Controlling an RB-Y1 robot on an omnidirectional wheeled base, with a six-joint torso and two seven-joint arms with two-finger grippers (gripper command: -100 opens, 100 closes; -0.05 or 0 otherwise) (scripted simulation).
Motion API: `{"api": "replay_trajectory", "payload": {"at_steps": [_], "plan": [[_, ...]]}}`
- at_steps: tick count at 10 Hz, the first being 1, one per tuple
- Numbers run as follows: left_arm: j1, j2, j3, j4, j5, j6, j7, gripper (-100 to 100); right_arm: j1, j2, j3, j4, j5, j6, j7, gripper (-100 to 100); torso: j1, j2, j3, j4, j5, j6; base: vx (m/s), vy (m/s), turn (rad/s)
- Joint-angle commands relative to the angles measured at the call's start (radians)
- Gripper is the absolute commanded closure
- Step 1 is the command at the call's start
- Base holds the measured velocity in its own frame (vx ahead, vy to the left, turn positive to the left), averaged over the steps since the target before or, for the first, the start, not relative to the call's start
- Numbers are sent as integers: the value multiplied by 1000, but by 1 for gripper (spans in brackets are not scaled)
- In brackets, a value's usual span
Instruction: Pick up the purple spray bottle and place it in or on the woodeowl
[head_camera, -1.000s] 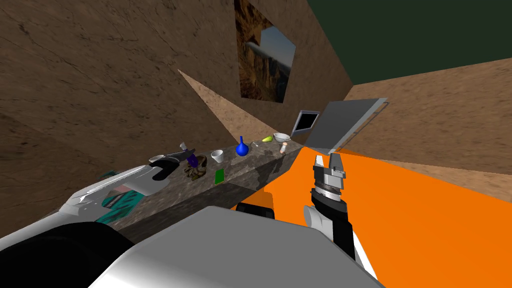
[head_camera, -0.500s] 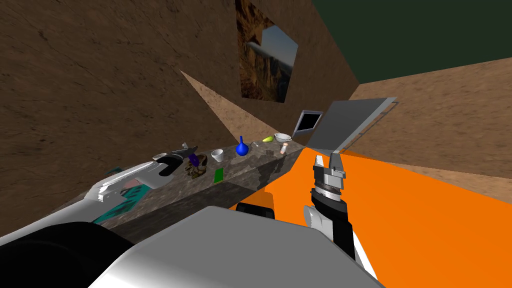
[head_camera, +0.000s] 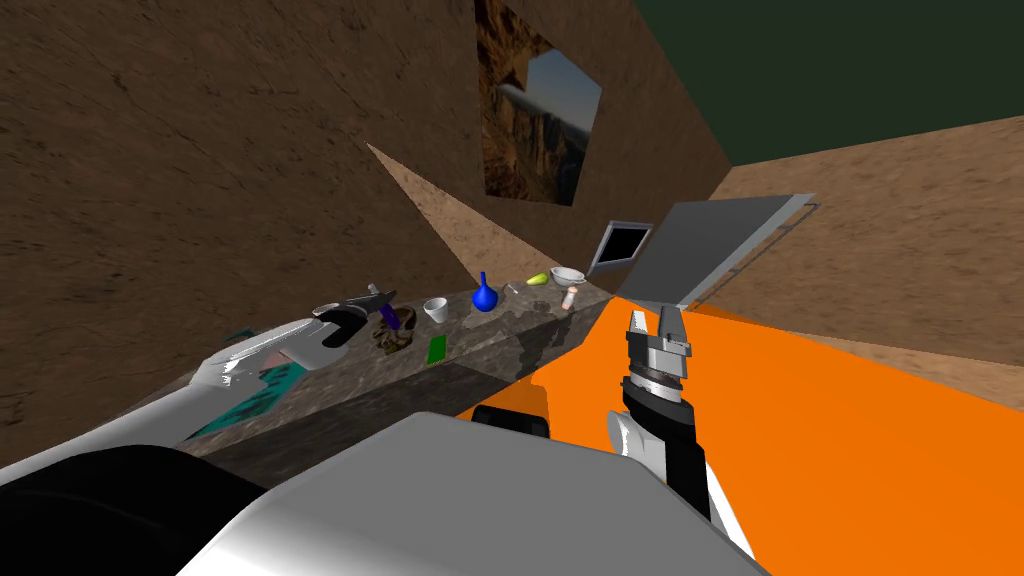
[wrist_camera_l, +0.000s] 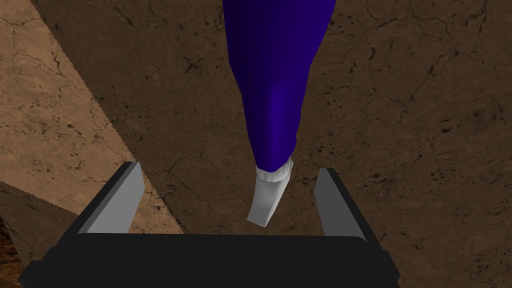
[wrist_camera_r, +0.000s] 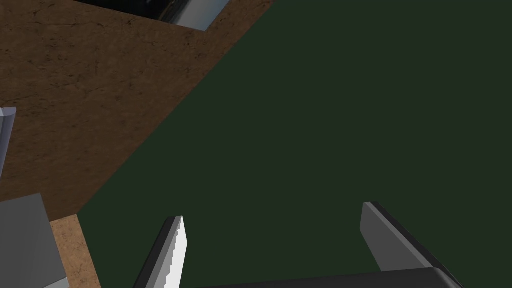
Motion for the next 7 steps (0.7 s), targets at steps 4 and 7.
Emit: {"api": "replay_trajectory", "payload": {"at_steps": [4, 7], "plan": [[-123, 22, -62, 150, -72, -116, 55, -100, 0, 0, 0, 0, 0, 0, 0, 0, 7, 1, 1, 0, 1, 0, 8, -34, 40], [-202, 22, -67, 231, -81, -179, 55, -100, 0, 0, 0, 0, 0, 0, 0, 0, 2, 0, 0, 0, 0, 1, 10, -64, 32]]}}
